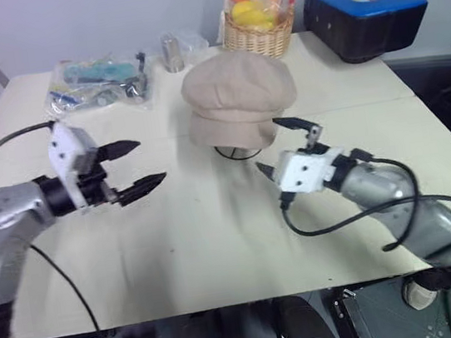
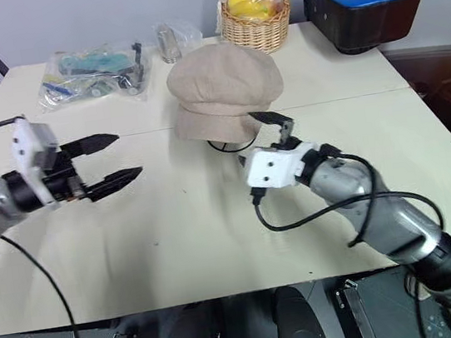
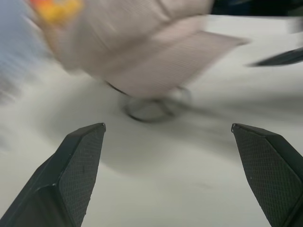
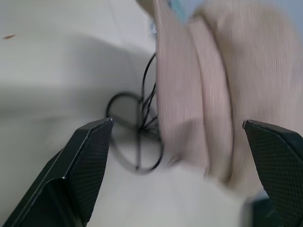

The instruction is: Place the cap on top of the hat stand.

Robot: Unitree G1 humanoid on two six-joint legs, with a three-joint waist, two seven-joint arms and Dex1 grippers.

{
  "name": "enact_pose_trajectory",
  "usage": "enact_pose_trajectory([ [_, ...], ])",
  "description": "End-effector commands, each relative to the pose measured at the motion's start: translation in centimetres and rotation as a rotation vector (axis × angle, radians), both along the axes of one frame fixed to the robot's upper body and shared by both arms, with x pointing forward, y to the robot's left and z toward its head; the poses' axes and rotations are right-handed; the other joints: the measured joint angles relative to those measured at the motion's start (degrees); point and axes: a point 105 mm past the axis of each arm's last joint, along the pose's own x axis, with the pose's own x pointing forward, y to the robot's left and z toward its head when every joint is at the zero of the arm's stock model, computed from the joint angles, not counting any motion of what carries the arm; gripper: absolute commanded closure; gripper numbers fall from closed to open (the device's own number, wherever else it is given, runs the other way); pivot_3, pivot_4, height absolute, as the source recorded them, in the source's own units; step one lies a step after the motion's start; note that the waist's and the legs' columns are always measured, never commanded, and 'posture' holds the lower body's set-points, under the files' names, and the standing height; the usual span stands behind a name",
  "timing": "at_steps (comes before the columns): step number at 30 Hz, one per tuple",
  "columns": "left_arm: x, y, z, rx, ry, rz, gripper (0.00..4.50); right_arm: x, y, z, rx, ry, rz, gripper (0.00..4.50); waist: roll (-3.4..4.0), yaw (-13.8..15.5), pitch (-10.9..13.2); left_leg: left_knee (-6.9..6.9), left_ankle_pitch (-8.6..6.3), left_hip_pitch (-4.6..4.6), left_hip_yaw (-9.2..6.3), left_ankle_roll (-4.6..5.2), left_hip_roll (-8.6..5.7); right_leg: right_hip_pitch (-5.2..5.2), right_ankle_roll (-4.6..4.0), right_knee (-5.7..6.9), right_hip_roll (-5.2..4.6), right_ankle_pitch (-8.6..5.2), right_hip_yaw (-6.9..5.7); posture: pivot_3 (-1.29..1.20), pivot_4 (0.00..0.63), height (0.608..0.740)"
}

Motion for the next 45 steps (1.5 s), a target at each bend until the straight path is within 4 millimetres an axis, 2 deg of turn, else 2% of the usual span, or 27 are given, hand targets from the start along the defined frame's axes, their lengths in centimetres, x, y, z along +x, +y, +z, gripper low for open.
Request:
enact_pose_trajectory([
  [1, -0.8, 0.4, 2.0, -0.003, 0.002, -0.067, 0.02, 1.3, 1.8, 0.7, -0.066, -0.144, 0.017, 0.0, 0.0, 0.23, 0.0, 0.0, 0.0, 0.0, 0.0, 0.0, 0.0, 0.01, -0.01, 0.0, 0.0, 0.0, 0.0, 0.0, 0.15, 0.74],
  [4, -0.4, 0.6, 2.6, 0.002, -0.005, -0.064, 0.02, 2.5, 2.6, 0.7, -0.1, -0.213, 0.007, 0.0, -0.01, 0.48, 0.0, 0.01, 0.01, 0.0, -0.02, -0.01, -0.02, 0.03, -0.04, -0.01, 0.0, -0.01, -0.02, 0.0, 0.15, 0.74],
  [5, -0.3, 0.5, 2.8, -0.001, -0.005, -0.069, 0.0, 2.8, 2.7, 0.7, -0.109, -0.235, 0.004, 0.56, -0.02, 0.45, 0.0, 0.02, 0.01, 0.0, -0.02, -0.01, -0.03, 0.05, -0.04, -0.02, -0.01, -0.01, -0.01, 0.0, 0.15, 0.74],
  [7, -0.2, 0.4, 3.2, -0.01, -0.012, -0.077, 0.0, 3.1, 2.6, 0.5, -0.097, -0.236, -0.007, 1.34, -0.02, 0.41, 0.0, 0.01, 0.01, -0.03, -0.01, -0.02, -0.04, 0.04, -0.03, -0.04, -0.01, -0.01, -0.01, 0.0, 0.15, 0.74],
  [10, 0.1, 0.3, 4.0, -0.037, -0.026, -0.074, 0.0, 2.9, 2.3, 0.6, -0.079, -0.233, -0.012, 2.95, -0.02, 0.25, 0.0, -0.03, 0.01, -0.03, -0.02, -0.02, -0.03, 0.0, -0.02, -0.01, 0.0, 0.0, 0.0, 0.0, 0.15, 0.74],
  [13, 0.4, 0.4, 4.0, -0.031, -0.034, -0.072, 0.0, 2.4, 2.0, 1.6, 0.016, -0.215, 0.016, 4.46, -0.02, 0.18, 0.0, -0.04, 0.01, -0.02, -0.02, -0.02, -0.03, 0.0, -0.01, 0.01, 0.0, 0.0, 0.0, 0.0, 0.15, 0.74],
  [15, 0.6, 0.5, 4.1, -0.035, -0.038, -0.071, 0.0, 1.6, 1.9, 2.7, 0.079, -0.222, 0.074, 4.46, -0.02, 0.21, 0.0, -0.05, 0.01, -0.02, -0.02, -0.01, -0.03, 0.0, -0.01, 0.01, 0.01, 0.0, 0.0, 0.0, 0.15, 0.74],
  [17, 0.9, 0.5, 4.3, -0.047, -0.039, -0.069, 0.0, 1.5, 1.0, 3.2, 0.082, -0.217, 0.095, 4.46, -0.02, 0.25, 0.01, -0.05, 0.01, -0.02, -0.02, -0.01, -0.02, 0.0, -0.01, 0.01, 0.01, 0.0, 0.0, 0.0, 0.15, 0.74],
  [20, 1.2, 0.5, 4.3, -0.05, -0.044, -0.07, 0.0, 1.5, -0.1, 3.0, 0.054, -0.204, 0.123, 4.46, -0.02, 0.3, 0.01, -0.04, 0.01, -0.02, -0.02, -0.01, -0.02, 0.02, -0.01, -0.01, 0.0, 0.0, 0.0, 0.0, 0.15, 0.74],
  [27, 1.8, 0.2, 4.4, -0.057, -0.053, -0.075, 0.0, 1.9, 0.2, 1.9, 0.035, -0.188, 0.179, 4.46, -0.03, 0.13, 0.01, -0.06, 0.01, 0.0, -0.01, -0.01, -0.01, 0.01, -0.01, 0.01, 0.03, 0.0, 0.02, 0.0, 0.15, 0.74],
  [30, 1.9, -0.1, 4.3, -0.06, -0.052, -0.089, 0.0, 2.4, 0.2, 1.7, 0.049, -0.165, 0.162, 3.43, -0.03, 0.19, 0.01, -0.06, 0.01, 0.0, -0.01, -0.01, 0.0, 0.01, -0.01, 0.01, 0.03, 0.0, 0.02, 0.0, 0.15, 0.74],
  [34, 2.0, -0.2, 4.4, -0.062, -0.052, -0.094, 0.0, 1.9, -0.8, 0.7, -0.038, -0.15, 0.136, 1.45, -0.02, 0.3, 0.01, -0.05, 0.01, 0.0, -0.01, -0.02, 0.0, 0.01, -0.01, 0.01, 0.03, 0.0, 0.02, 0.0, 0.15, 0.74],
  [37, 2.1, -0.2, 4.4, -0.063, -0.05, -0.098, 0.0, 0.5, -2.5, 0.3, -0.064, -0.102, 0.114, 1.45, -0.02, 0.55, 0.01, -0.05, 0.01, 0.0, -0.02, -0.02, -0.01, 0.02, -0.01, 0.0, 0.02, 0.0, 0.01, 0.0, 0.15, 0.74],
  [39, 2.3, -0.1, 4.4, -0.064, -0.048, -0.102, 0.0, -0.8, -4.0, 0.7, -0.051, -0.049, 0.097, 1.45, -0.02, 0.56, 0.01, -0.04, 0.01, -0.01, -0.02, -0.01, -0.02, 0.02, -0.01, 0.0, 0.01, 0.0, 0.01, 0.0, 0.15, 0.74],
  [42, 2.6, 0.0, 4.5, -0.062, -0.051, -0.103, 0.0, -3.1, -6.0, 2.0, 0.007, 0.053, 0.111, 1.45, -0.02, 0.43, 0.01, -0.02, 0.01, -0.01, -0.02, -0.01, -0.01, 0.04, -0.01, 0.01, 0.02, 0.01, 0.01, 0.0, 0.15, 0.74],
  [45, 3.0, 0.2, 4.7, -0.059, -0.059, -0.102, 0.0, -3.7, -9.3, 4.1, 0.193, 0.211, 0.05, 1.45, -0.04, 0.31, 0.02, -0.04, 0.0, 0.17, -0.04, -0.01, 0.01, 0.22, -0.01, -0.02, 0.03, 0.0, 0.0, 0.0, 0.15, 0.74],
])
